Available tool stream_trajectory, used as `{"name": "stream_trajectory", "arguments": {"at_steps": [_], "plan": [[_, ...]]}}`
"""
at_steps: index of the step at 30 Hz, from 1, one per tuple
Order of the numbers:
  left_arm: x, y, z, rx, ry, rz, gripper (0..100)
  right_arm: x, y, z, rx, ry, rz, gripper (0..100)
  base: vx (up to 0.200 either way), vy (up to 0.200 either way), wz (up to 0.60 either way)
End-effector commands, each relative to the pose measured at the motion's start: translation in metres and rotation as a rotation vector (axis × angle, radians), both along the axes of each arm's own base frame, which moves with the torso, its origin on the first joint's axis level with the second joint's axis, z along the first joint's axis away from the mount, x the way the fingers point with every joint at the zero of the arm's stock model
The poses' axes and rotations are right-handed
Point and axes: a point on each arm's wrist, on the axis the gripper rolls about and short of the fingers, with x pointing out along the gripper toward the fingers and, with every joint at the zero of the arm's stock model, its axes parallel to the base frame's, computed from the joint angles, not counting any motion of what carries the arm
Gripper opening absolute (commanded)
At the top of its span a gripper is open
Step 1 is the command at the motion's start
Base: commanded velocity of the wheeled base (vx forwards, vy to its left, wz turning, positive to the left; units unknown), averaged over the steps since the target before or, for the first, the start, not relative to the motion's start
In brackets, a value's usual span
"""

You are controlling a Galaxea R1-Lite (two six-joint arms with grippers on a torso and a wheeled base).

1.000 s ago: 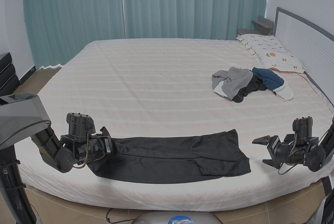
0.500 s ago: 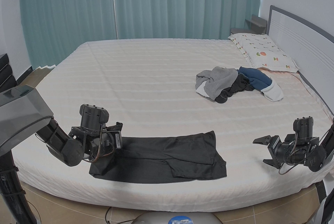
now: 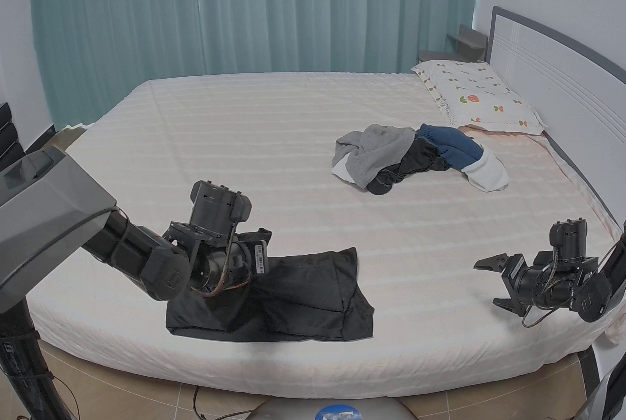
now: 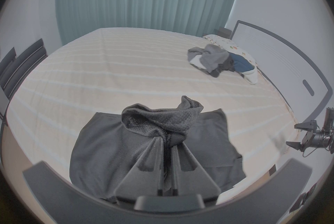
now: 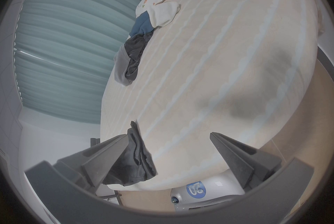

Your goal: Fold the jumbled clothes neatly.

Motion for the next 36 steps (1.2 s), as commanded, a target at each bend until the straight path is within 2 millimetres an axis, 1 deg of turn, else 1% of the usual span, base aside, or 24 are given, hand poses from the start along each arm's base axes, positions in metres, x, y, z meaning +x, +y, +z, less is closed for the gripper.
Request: {"name": "stream_trajectory", "arguments": {"at_steps": [1,4,7,12,15,22,23,28,30,31,34,36], "plan": [[-0.004,-0.018,0.005,-0.007,0.004,-0.036,0,0.0,0.001,0.0,0.001,-0.002,0.003,100,0.0,0.0,0.0],[-0.004,-0.025,0.008,-0.001,0.011,-0.047,0,-0.001,0.002,0.0,0.0,-0.001,0.007,100,0.0,0.0,0.0],[0.002,-0.031,0.006,-0.008,0.018,-0.04,0,-0.001,0.002,0.0,0.0,0.001,0.01,100,0.0,0.0,0.0],[0.009,-0.043,-0.003,-0.014,0.026,-0.03,0,-0.001,0.003,0.0,-0.001,0.0,0.013,100,0.0,0.0,0.0],[0.01,-0.051,-0.014,0.009,0.032,-0.024,0,-0.001,0.003,0.0,-0.001,0.0,0.013,100,0.0,0.0,0.0],[0.005,-0.068,-0.023,-0.01,0.051,-0.035,0,-0.001,0.003,0.0,-0.002,0.0,0.011,100,0.0,0.0,0.0],[0.004,-0.069,-0.023,-0.014,0.051,-0.037,100,-0.001,0.003,0.0,-0.002,0.0,0.011,100,0.0,0.0,0.0],[0.002,-0.07,-0.021,-0.016,0.048,-0.039,100,-0.002,0.003,0.0,0.0,0.002,0.012,100,0.0,0.0,0.0],[0.0,-0.067,-0.016,-0.017,0.037,-0.029,100,-0.001,0.003,-0.001,0.0,0.004,0.012,100,0.0,0.0,0.0],[-0.001,-0.065,-0.011,-0.017,0.027,-0.021,100,-0.001,0.003,-0.001,0.0,0.004,0.012,100,0.0,0.0,0.0],[-0.007,-0.059,-0.006,-0.008,0.016,0.001,100,-0.001,0.003,-0.001,0.0,0.002,0.012,100,0.0,0.0,0.0],[-0.016,-0.045,-0.005,0.002,0.027,0.027,100,-0.002,0.003,0.0,0.0,0.002,0.012,100,0.0,0.0,0.0]]}}
